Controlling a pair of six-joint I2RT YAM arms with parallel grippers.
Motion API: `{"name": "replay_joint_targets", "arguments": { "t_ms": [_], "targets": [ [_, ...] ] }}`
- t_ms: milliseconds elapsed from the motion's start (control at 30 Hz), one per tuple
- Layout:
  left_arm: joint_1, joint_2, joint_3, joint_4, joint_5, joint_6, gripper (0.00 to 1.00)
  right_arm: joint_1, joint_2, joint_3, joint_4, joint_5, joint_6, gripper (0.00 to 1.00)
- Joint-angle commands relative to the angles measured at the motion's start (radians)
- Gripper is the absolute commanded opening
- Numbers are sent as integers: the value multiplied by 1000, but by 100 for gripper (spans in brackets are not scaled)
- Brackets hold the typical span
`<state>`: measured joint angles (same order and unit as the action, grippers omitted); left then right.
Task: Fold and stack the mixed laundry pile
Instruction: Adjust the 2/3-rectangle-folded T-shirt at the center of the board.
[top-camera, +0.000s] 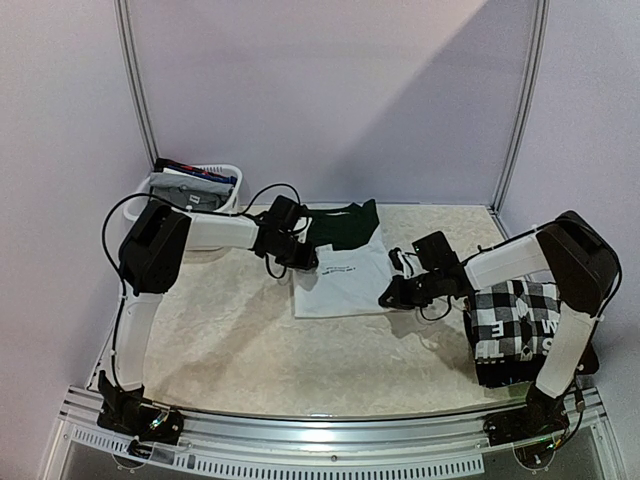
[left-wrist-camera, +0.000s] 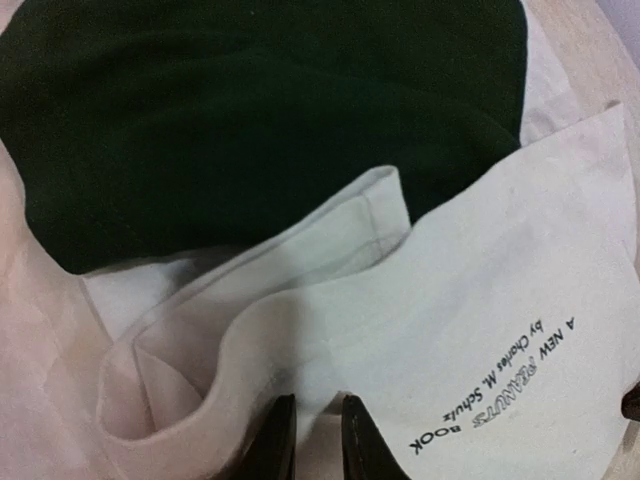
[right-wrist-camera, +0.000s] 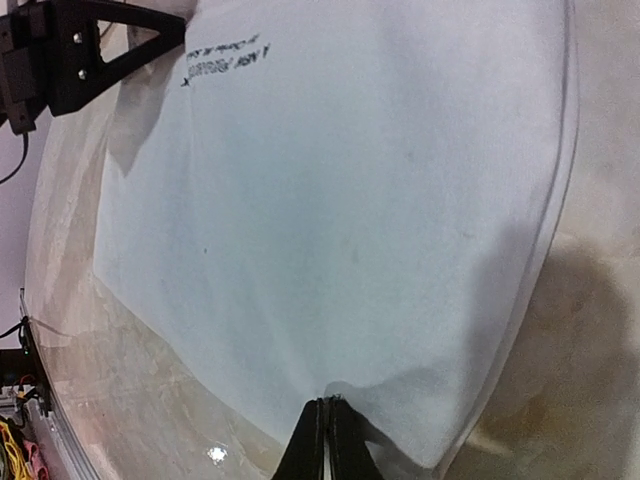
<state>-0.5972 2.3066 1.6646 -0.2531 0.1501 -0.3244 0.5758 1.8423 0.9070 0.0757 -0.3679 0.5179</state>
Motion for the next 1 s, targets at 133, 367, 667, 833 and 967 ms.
{"name": "replay_joint_targets", "arguments": {
  "t_ms": [133, 367, 667, 833, 967],
  "targets": [
    [81, 66, 72, -39, 13, 27, 19, 9, -35, -49, -27, 18, 39, 4],
    [83, -23, 15, -20, -15, 38, 24, 21, -112, -16, -100, 20, 31, 6],
    [3, -218, -179, -7, -147, 79, 36, 7, -60, 226, -164, 51, -24, 9],
    [-68, -299, -268, -10, -204, 88, 37, -50, 87, 410, -217, 14, -43, 8],
    [-137, -362, -338, -3, -279, 123, 46, -91, 200, 521, -256, -12, -71, 7]
  ]
}}
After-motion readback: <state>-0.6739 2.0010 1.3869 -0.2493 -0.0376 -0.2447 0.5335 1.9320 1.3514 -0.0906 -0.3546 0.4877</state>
